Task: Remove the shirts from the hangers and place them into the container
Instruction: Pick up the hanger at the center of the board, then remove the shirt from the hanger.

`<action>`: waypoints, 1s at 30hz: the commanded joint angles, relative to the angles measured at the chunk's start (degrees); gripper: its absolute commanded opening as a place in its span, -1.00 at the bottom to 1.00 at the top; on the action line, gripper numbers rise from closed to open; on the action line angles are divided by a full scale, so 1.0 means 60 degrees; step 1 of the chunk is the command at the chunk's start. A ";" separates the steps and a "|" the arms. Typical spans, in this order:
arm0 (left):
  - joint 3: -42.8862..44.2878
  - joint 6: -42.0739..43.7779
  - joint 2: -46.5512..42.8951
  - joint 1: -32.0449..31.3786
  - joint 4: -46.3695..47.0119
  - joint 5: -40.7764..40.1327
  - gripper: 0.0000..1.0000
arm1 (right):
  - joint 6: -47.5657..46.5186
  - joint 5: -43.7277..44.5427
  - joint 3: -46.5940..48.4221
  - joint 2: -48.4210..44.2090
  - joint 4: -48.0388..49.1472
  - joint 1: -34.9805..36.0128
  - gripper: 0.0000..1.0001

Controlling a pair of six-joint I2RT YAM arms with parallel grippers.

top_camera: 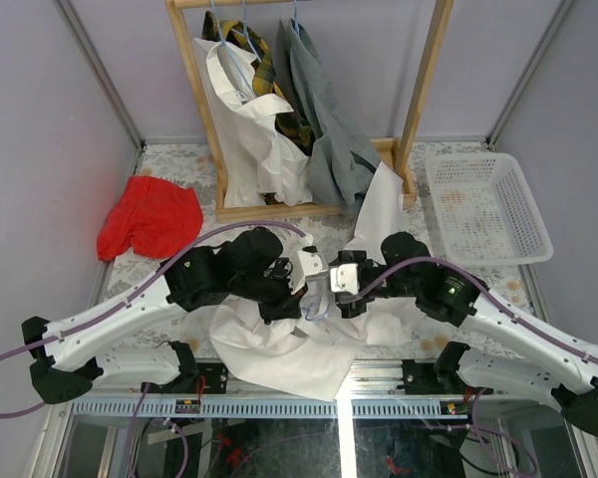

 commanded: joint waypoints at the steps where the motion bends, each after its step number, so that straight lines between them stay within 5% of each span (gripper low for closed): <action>1: 0.0575 0.0318 -0.0098 0.0015 -0.0056 0.0417 -1.00 | 0.0100 -0.0997 -0.0141 0.0498 0.0708 0.0039 0.30; 6: 0.0575 0.0189 -0.0214 0.0015 -0.0295 -0.0193 -0.93 | 0.0787 -0.0469 -0.0458 0.0236 0.2031 0.0034 -0.94; 8: 0.0459 0.0000 -0.0480 0.0019 -0.0111 -0.0805 -0.74 | 0.1239 -0.0254 -0.0573 0.0066 0.2307 0.0038 -1.00; 11: 0.0168 -0.0403 -0.1035 0.0016 0.0796 -0.1979 0.17 | 0.2222 0.0075 -0.0772 -0.0272 0.2705 0.0042 -1.00; 12: 0.0096 -0.0434 -0.1312 0.0021 0.1013 -0.2214 0.74 | 0.2558 0.0187 -0.0849 -0.0396 0.2785 0.0039 -1.00; 13: -0.0106 -0.0451 -0.1607 0.0020 0.1555 -0.2414 0.99 | 0.2913 0.0342 -0.0919 -0.0530 0.2862 0.0037 -1.00; 21: -0.1521 -0.0832 -0.3360 0.0021 0.4885 -0.2437 1.00 | 0.4770 -0.0472 -0.1019 -0.0965 0.3097 0.0037 -1.00; 30: -0.0389 -0.1060 -0.1923 0.0023 0.4534 -0.0761 0.91 | 0.5320 -0.1327 -0.0995 -0.1022 0.2812 0.0034 -1.00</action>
